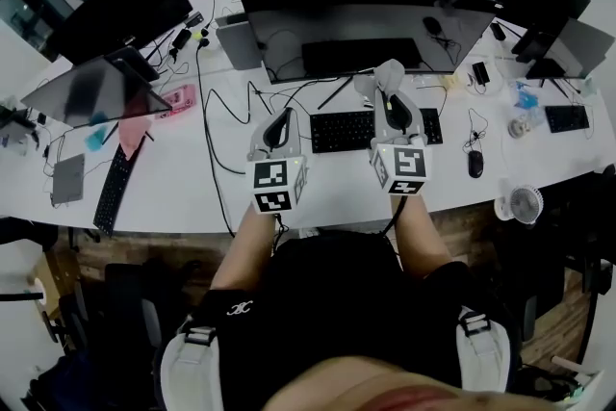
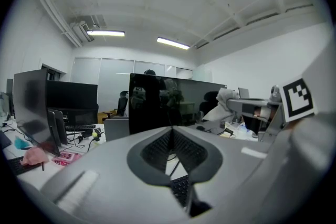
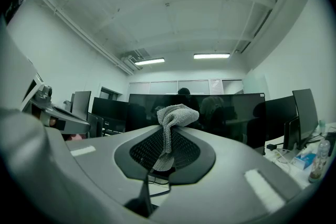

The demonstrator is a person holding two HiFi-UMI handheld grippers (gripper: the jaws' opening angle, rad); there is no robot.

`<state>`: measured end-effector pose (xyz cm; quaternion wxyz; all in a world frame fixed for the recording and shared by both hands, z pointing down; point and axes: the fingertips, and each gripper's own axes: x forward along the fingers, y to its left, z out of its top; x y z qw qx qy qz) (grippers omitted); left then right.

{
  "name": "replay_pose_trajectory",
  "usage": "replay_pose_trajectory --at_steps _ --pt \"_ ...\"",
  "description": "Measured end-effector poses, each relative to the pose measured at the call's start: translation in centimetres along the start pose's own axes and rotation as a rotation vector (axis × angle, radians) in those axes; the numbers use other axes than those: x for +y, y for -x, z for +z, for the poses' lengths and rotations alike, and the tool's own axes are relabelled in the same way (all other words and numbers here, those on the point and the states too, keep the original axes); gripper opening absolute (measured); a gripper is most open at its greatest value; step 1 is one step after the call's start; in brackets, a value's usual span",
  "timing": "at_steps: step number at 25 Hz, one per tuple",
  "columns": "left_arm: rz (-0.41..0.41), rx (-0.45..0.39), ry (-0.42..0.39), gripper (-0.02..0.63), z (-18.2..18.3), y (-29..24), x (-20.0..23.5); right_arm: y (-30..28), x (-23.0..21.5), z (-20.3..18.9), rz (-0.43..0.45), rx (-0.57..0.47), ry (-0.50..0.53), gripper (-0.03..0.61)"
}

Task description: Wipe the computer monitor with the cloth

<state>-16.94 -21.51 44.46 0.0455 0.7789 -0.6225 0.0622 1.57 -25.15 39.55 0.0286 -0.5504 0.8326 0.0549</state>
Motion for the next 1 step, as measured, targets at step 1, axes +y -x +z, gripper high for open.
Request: replay_pose_trajectory --at_steps 1 --pt "0.002 0.0 0.001 0.051 0.01 0.16 -0.04 0.08 0.06 0.01 0.003 0.001 0.0 0.029"
